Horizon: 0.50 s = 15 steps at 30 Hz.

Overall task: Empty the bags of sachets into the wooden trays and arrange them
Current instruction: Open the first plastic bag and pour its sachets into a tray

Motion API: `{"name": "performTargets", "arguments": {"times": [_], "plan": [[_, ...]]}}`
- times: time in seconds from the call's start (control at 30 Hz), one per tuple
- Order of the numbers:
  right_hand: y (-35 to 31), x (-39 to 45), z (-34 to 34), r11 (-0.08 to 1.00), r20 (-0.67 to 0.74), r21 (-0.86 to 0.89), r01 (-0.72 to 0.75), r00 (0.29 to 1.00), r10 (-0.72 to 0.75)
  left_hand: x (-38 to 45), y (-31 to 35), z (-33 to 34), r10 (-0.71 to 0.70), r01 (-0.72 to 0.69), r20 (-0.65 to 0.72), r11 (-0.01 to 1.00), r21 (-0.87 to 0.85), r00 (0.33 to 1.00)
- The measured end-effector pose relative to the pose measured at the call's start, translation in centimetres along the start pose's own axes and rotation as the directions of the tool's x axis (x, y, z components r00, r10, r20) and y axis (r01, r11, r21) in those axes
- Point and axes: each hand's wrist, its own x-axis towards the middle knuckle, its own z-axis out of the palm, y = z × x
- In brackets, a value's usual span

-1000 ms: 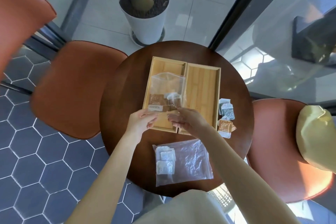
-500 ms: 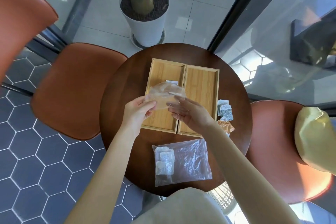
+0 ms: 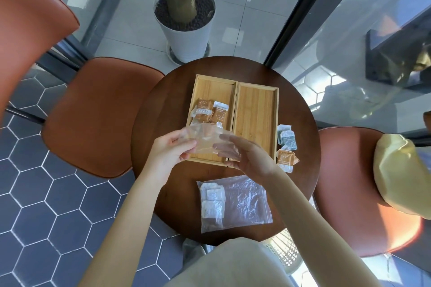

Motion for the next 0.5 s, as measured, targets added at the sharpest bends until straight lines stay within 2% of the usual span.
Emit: {"name": "performTargets", "arguments": {"times": [0.1,0.2,0.27,0.37,0.5], "plan": [[1.2,-0.5,-0.3,0.999,-0.052,0.012,-0.049,0.997,0.050,-1.0,-1.2,-0.7,-0.111,0.111,0.055,0.994,-0.007,0.992],[2.7,-0.7,-0.6,0.993,-0.193,-0.015,-0.115,0.975,0.110,-2.0,-2.7,-1.8,-0.182,0.188,0.105,0.981,-0.052,0.978],[3.9,-0.9,-0.7,0.990,-0.247,-0.003,-0.143,0.959,0.138,-2.8,-3.8,-2.7,-0.181,0.188,0.162,0.982,-0.031,0.970],[4.9,-0.7,-1.0,0.986,-0.235,0.100,-0.133,0.960,0.153,-3.2,-5.2,-3.1,-0.167,0.144,0.228,0.983,0.113,0.959],[5.4,-1.0,-0.7,0.998,-0.293,0.045,-0.034,0.955,0.046,-3.9,-7.1,-3.4,-0.185,0.132,0.222,0.963,0.235,0.957]]}}
